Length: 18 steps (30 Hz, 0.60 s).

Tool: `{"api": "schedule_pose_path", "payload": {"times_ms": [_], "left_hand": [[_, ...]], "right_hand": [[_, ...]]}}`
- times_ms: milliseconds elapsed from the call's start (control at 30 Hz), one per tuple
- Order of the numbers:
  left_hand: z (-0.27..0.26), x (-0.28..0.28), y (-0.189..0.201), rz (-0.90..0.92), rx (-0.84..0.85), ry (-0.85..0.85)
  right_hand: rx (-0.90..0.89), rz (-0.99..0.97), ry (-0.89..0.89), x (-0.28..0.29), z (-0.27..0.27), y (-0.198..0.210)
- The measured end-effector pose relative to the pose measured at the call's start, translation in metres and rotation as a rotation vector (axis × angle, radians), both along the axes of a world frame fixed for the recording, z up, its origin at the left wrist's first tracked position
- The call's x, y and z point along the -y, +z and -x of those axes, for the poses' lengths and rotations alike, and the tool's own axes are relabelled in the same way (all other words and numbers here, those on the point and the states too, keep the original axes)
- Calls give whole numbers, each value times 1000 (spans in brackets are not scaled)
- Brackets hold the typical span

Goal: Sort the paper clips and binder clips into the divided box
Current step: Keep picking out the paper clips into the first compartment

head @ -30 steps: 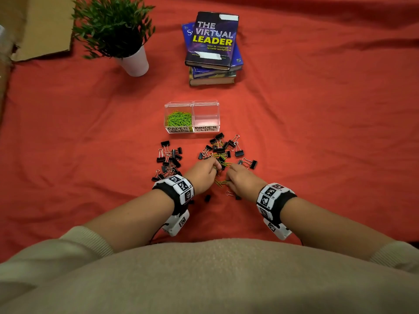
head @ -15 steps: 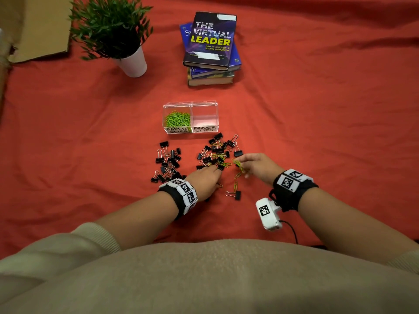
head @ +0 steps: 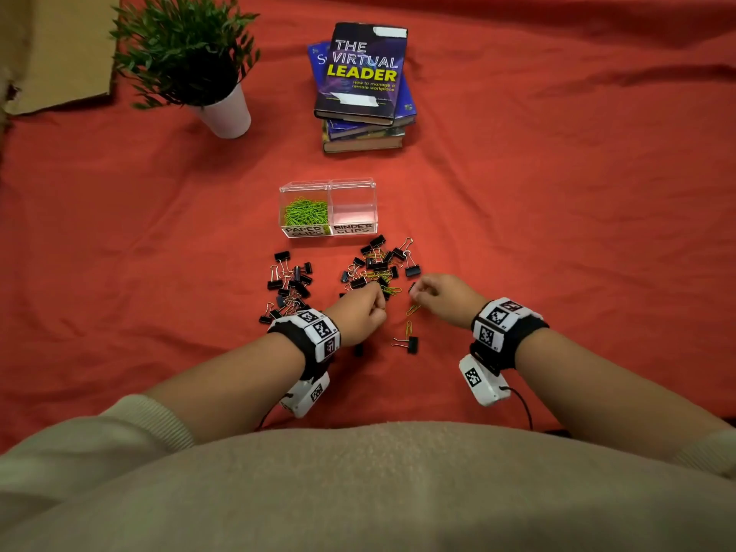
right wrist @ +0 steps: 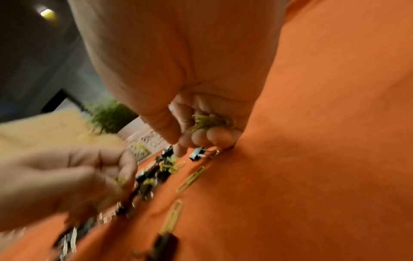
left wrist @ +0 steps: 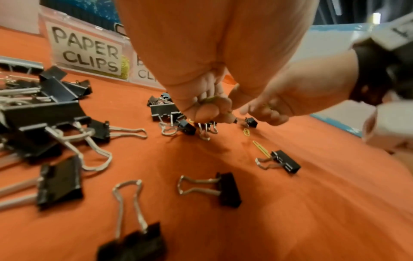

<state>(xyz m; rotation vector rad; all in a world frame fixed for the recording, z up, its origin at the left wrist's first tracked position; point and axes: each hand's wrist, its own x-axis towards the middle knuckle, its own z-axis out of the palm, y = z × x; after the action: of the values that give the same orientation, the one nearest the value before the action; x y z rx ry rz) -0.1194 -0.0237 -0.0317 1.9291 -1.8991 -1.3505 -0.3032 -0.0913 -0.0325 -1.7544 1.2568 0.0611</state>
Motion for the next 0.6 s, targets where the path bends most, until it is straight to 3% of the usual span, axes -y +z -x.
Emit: {"api": "schedule_pose_path", "payload": {"times_ms": [133,267,333,400,500,600], "left_hand": [[1,8,1,-80,-21,24],[13,14,5,-138,-62,77],[22,16,4,-128,-4,54],[31,17,0,-96,129,-56],[40,16,-6,8,344,-275],[46,14,-8,112,427,-356]], "right_hand": [[-158,169,288,-9,3,-3],[-258,214,373,-15,-1,-7],[-278,213,388,-18,-1,-8],[-215,207,318,-20,2,-8],[-93,130,62,-12,10,-4],[37,-46,-184,2,15,3]]}}
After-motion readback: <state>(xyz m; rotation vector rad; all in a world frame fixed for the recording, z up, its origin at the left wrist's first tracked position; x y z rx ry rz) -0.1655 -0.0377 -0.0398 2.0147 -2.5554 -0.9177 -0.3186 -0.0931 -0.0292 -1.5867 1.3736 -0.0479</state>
